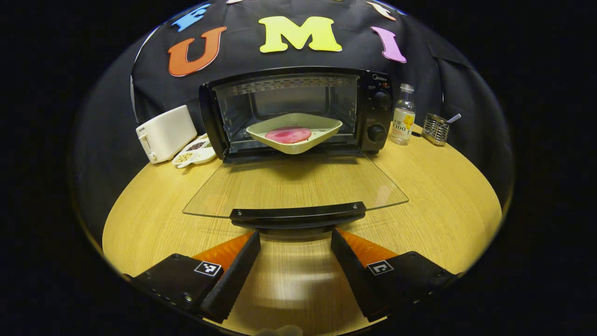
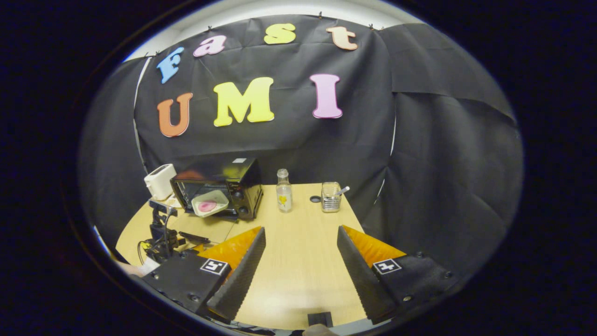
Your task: Open the electric oven with the left hand, put the food in, and close the electric oven.
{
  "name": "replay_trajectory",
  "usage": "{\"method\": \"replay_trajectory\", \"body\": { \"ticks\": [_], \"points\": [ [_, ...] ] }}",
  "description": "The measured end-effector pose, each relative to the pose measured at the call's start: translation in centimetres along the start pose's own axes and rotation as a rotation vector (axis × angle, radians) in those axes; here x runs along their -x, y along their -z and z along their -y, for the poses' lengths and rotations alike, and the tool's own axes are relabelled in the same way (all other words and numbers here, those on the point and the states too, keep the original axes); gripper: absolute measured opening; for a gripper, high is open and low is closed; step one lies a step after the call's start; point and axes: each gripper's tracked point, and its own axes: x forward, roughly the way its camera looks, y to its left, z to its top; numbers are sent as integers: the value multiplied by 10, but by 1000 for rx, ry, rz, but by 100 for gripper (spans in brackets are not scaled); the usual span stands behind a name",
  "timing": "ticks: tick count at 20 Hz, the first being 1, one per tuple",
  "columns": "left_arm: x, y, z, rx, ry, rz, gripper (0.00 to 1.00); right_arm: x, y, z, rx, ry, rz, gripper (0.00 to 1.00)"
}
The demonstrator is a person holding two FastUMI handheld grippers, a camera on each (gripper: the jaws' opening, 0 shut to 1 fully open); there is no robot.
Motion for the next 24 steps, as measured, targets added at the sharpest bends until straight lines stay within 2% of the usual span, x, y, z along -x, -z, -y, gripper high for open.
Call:
{"method": "replay_trajectory", "body": {
  "ticks": [5,7,8,11,16,20,24],
  "points": [
    [8,-20,-2,19,19,32,96,10,9,-3,-33,34,5,98],
    [7,-27,-2,32,32,42,100,13,12,-5,-42,47,8,96],
    [12,-32,-3,22,33,48,96,15,15,-6,-48,49,6,98],
    [16,-43,-5,4,32,62,97,18,23,-10,-60,58,0,98],
    [27,-85,-10,-23,30,136,97,23,24,-8,-94,80,11,96],
    [29,-122,-12,-65,28,195,98,24,25,-6,-115,104,11,98],
    [16,-153,-17,-85,13,220,98,27,22,-6,-124,118,21,96]
  ]
}}
